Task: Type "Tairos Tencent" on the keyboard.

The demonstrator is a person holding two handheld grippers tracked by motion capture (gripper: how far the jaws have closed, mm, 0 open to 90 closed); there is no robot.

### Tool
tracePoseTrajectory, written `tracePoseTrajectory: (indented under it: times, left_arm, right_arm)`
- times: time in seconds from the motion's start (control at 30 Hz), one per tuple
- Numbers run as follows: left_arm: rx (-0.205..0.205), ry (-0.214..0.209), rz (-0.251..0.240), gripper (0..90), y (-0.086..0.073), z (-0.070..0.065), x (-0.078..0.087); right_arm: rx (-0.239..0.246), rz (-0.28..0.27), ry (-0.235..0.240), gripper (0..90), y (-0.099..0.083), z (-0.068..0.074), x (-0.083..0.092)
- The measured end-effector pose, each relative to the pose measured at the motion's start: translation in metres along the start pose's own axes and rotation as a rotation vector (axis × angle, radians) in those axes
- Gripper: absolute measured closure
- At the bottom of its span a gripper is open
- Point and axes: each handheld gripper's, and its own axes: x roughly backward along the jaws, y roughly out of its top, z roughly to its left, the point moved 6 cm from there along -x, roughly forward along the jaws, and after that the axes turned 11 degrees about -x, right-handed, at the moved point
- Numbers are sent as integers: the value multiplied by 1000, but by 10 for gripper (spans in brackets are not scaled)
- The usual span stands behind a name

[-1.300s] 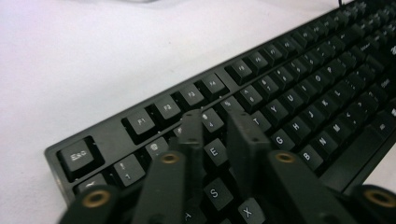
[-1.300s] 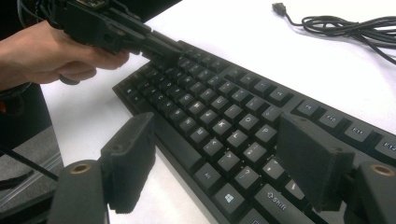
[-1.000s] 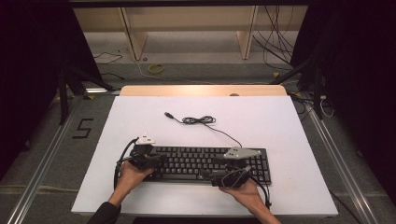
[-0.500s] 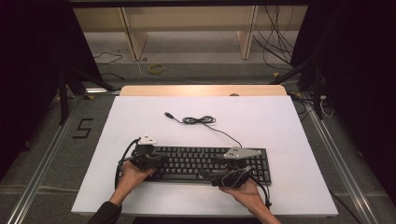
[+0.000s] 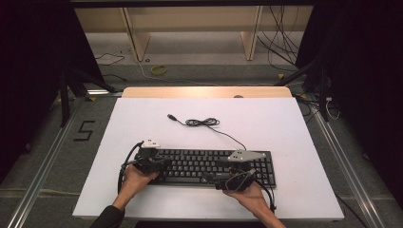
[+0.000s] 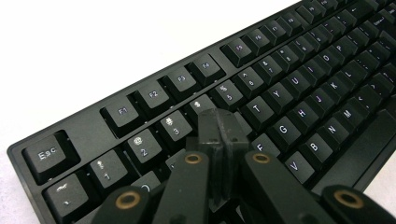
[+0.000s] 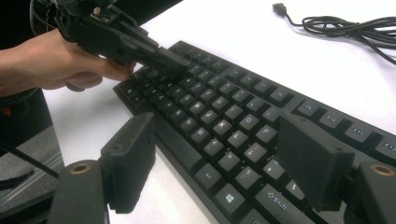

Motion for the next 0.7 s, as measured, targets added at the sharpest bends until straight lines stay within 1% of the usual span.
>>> tracePoseTrajectory:
  times: [0.13, 0.27, 0.33, 0.4, 0.57, 0.7]
  left_arm:
    - [2, -1, 0, 889, 0, 0, 1]
    - [8, -2, -12, 888, 1, 1, 5]
    - [13, -3, -22, 876, 2, 1, 6]
    - [10, -6, -21, 871, 2, 1, 8]
    - [18, -13, -37, 843, 4, 0, 11]
    - [16, -18, -46, 814, 5, -1, 12]
  right_arm:
    - [-3, -2, 0, 293, 0, 0, 0]
    - [-3, -6, 1, 293, 1, 0, 1]
    - [-3, -7, 1, 293, 1, 0, 1]
    - [-3, -6, 1, 293, 1, 0, 1]
    - [-1, -7, 2, 293, 1, 0, 0]
    - [0, -7, 2, 294, 1, 0, 0]
